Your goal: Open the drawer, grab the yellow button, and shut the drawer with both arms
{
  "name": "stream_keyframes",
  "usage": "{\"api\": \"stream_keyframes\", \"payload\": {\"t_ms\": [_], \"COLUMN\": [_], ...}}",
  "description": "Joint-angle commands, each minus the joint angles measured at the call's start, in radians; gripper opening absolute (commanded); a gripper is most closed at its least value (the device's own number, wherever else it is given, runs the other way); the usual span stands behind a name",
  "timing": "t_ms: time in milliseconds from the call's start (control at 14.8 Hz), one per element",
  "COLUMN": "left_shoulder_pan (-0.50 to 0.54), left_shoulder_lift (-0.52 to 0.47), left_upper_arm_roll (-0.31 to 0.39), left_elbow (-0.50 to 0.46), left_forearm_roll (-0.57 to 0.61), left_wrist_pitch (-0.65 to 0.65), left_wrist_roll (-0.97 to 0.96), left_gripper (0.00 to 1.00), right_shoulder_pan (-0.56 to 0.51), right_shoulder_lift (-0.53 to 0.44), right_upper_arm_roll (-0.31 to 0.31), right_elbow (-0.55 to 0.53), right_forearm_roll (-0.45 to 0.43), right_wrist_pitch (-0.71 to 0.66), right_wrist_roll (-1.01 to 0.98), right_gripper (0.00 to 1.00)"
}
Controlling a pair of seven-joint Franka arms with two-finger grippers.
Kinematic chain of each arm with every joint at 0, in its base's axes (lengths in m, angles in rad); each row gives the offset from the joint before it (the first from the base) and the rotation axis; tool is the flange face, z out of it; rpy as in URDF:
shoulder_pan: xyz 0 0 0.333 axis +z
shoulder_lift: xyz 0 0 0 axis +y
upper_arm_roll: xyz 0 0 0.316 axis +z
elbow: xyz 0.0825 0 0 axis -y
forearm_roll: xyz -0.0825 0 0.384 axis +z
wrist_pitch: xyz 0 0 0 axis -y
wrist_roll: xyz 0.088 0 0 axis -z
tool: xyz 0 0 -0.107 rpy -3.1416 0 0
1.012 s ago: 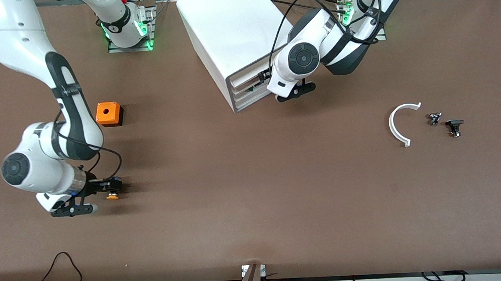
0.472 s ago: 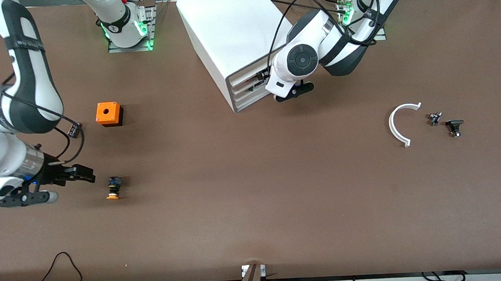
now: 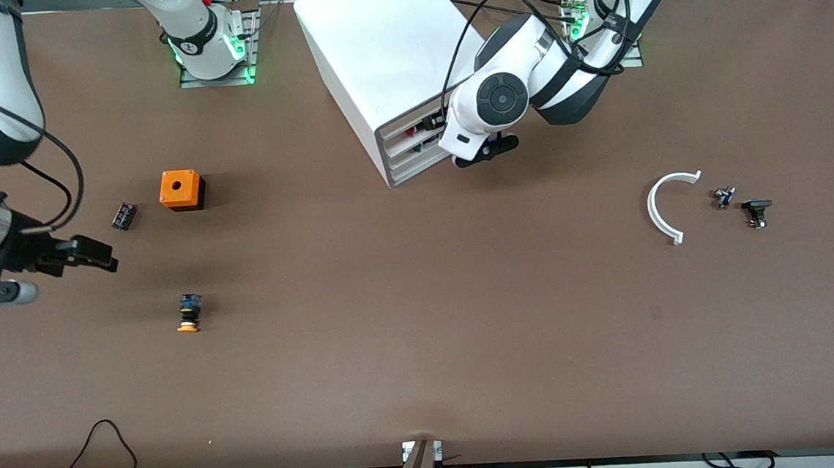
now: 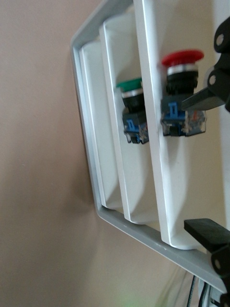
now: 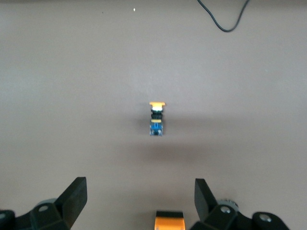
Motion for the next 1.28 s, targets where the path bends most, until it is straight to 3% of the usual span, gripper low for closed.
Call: {"api": "stream_keyframes", "payload": {"t_ms": [0, 270, 472, 675, 944, 1079, 1214], "left_shoulder_pan": [0.052, 0.121, 0.168, 0.240, 0.371, 0.369, 0.292], "left_shoulder_lift": [0.007, 0.006, 0.003, 0.001, 0.003, -0.034, -0.081], "left_upper_arm_roll": [0.002, 0.000, -0.001, 0.000, 0.000, 0.058, 0.208], "left_elbow": [0.073, 0.127, 0.209, 0.286, 0.343, 0.339, 0.325], "left_forearm_roll": [0.021, 0.160, 0.277, 0.290, 0.291, 0.288, 0.273], "left_wrist_pitch": [-0.031, -0.032, -0.147, -0.245, -0.348, -0.350, -0.347], "left_wrist_roll": [0.013, 0.010, 0.039, 0.233, 0.508, 0.625, 0.772], "left_gripper": [0.99, 0.99, 0.99, 0.99, 1.00, 0.99, 0.99], "right_shoulder_pan": [-0.028, -0.025, -0.001, 0.002, -0.001, -0.004, -0.002], "right_shoulder_lift": [-0.094, -0.162, -0.199, -0.220, -0.231, -0.245, -0.248], "right_upper_arm_roll": [0.037, 0.051, 0.069, 0.097, 0.100, 0.094, 0.089], "right_elbow": [-0.023, -0.023, -0.015, -0.015, -0.003, -0.001, -0.001], "right_forearm_roll": [-0.019, -0.023, -0.075, -0.084, -0.084, -0.084, -0.084], "right_wrist_pitch": [-0.083, -0.168, -0.195, -0.239, -0.242, -0.251, -0.258], "right_wrist_roll": [0.093, 0.157, 0.176, 0.256, 0.158, 0.084, 0.079], "right_gripper": [0.99, 0.99, 0.99, 0.99, 0.99, 0.99, 0.99]}}
